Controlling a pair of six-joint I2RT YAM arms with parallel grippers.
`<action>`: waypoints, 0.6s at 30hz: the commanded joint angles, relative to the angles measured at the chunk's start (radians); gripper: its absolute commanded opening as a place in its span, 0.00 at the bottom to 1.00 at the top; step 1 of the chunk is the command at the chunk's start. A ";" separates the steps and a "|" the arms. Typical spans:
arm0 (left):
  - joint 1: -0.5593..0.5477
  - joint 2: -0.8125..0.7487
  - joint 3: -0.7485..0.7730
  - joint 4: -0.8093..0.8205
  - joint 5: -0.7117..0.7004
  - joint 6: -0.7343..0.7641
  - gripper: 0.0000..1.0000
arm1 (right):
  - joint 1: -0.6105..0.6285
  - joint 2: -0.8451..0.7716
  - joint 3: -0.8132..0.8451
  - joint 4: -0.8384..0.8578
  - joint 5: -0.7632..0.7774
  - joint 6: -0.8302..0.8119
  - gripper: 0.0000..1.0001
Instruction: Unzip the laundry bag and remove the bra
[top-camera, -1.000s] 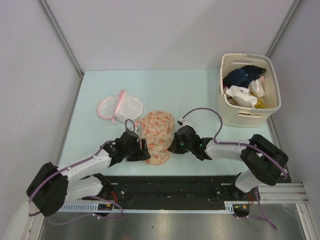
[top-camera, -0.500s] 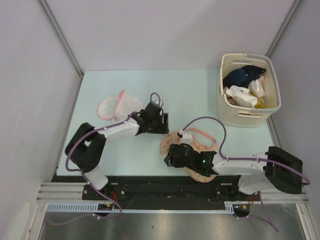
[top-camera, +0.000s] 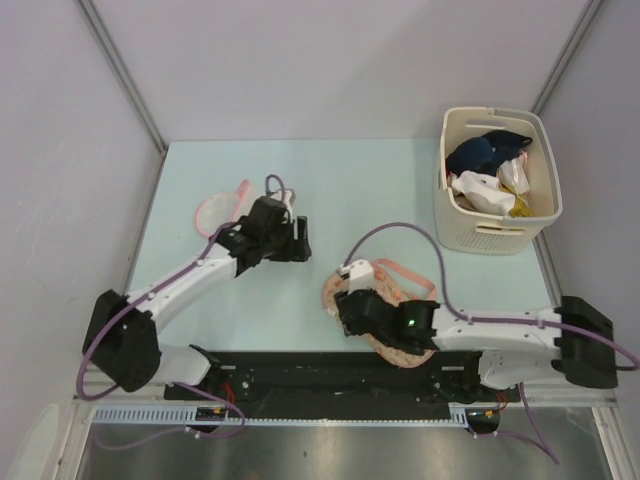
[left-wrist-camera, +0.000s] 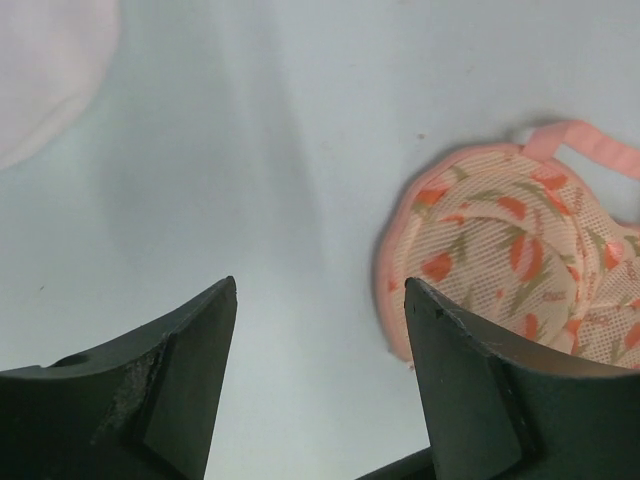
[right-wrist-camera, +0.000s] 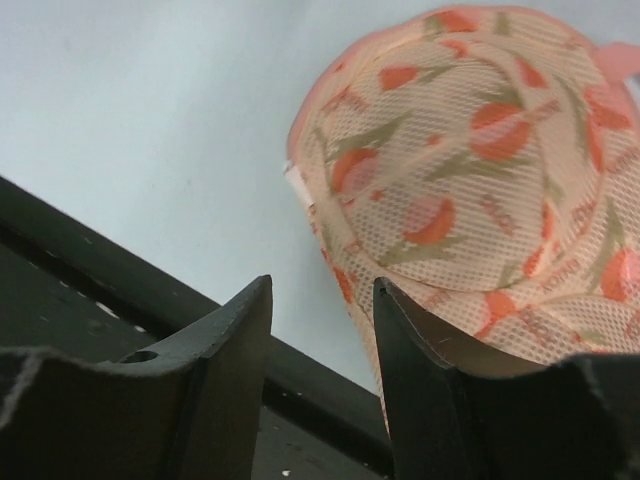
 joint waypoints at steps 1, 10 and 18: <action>0.097 -0.131 -0.075 -0.060 0.064 -0.016 0.73 | 0.098 0.167 0.104 -0.054 0.139 -0.220 0.51; 0.139 -0.130 -0.058 -0.118 0.035 -0.031 0.72 | 0.103 0.446 0.201 0.124 0.169 -0.346 0.52; 0.140 -0.172 -0.095 -0.097 0.055 -0.052 0.72 | 0.079 0.595 0.218 0.190 0.250 -0.328 0.41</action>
